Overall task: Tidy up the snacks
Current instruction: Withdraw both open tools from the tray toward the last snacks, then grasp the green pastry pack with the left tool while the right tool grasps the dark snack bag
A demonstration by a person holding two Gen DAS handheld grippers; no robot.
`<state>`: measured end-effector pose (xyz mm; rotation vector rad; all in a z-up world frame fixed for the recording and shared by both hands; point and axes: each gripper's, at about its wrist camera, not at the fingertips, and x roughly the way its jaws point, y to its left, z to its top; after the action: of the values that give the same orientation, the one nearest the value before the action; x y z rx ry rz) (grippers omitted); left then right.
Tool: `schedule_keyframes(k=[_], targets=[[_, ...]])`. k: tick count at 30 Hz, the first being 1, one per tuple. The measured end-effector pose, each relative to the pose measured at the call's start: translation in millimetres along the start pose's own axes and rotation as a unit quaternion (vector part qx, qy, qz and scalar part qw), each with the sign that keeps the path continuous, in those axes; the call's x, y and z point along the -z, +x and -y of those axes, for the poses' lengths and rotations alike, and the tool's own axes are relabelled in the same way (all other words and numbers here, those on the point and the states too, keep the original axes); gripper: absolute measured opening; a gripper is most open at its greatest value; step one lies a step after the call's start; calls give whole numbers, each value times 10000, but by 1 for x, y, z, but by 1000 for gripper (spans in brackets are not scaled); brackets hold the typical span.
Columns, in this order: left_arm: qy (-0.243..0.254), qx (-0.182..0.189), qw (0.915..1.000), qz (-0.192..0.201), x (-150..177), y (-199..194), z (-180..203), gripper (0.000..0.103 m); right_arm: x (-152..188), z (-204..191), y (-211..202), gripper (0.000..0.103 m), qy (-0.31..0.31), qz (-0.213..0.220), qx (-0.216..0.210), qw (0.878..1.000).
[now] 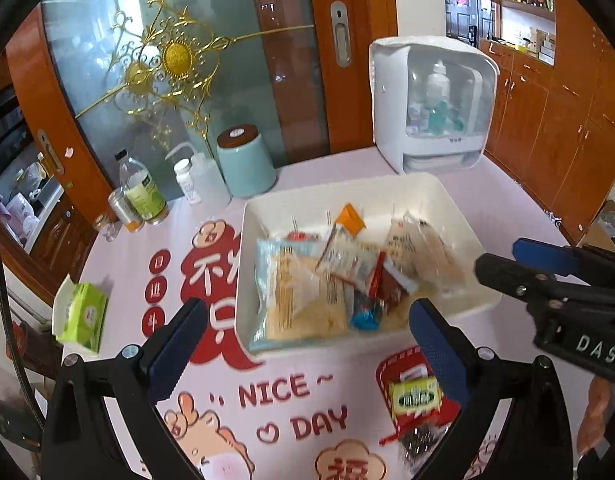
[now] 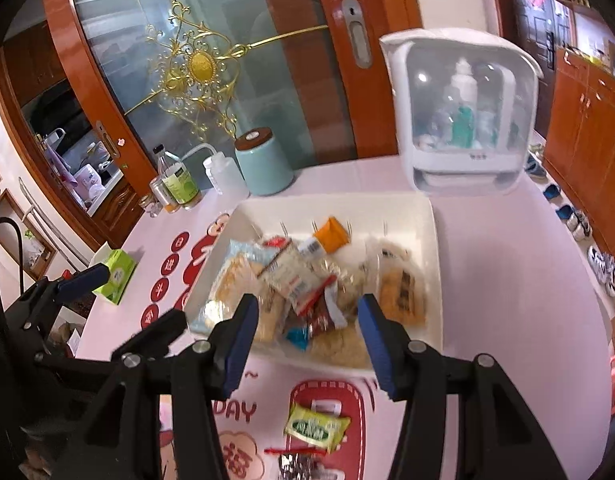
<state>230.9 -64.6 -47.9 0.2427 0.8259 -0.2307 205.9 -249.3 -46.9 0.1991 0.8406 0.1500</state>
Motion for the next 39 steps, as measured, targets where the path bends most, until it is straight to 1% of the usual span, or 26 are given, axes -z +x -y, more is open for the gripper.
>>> schedule_keyframes(k=[3,8,10,13,17,21,24,27,32,34,35,36,37,38,39], targets=[[-25,19,9999,-111,22,-2,-2,100,19,4,-6,54,90,-64,56,9999],[-119,189,9989,-419,63,4,-9,100,61,2,-11,55,105,-185,255,9994],[-68,112,9988,-475,77,9,-8,100,80,-2,-8,56,45,-302,306,9991],[-37,27,9983,-584,95,18,-8,100,108,-5,2,56,-8,-529,331,9981],[-64,44,9971,-762,115,31,-7,100,141,-9,22,56,-77,-831,324,9960],[-26,77,9956,-934,127,42,-3,100,169,-16,46,56,-171,-1184,303,9924],[-7,84,9946,-1030,132,48,1,100,183,-22,59,56,-309,-1328,301,9902],[-21,128,9940,-1082,135,51,4,100,192,-27,70,55,-456,-1384,373,9886],[-2,183,9930,-1163,136,57,12,100,196,-26,79,53,-518,-1352,356,9888],[13,216,9926,-1196,135,60,16,100,194,-23,79,53,-500,-1337,286,9893],[22,232,9923,-1213,135,62,19,100,194,-22,79,49,-482,-1342,225,9895],[40,251,9921,-1229,135,64,22,100,194,-21,78,41,-485,-1335,146,9898],[61,268,9918,-1247,135,66,25,100,194,-20,78,40,-506,-1329,126,9898],[82,283,9916,-1261,135,68,28,100,194,-20,78,32,-531,-1320,135,9897],[107,299,9913,-1278,134,70,32,100,194,-17,77,19,-530,-1326,90,9897]])
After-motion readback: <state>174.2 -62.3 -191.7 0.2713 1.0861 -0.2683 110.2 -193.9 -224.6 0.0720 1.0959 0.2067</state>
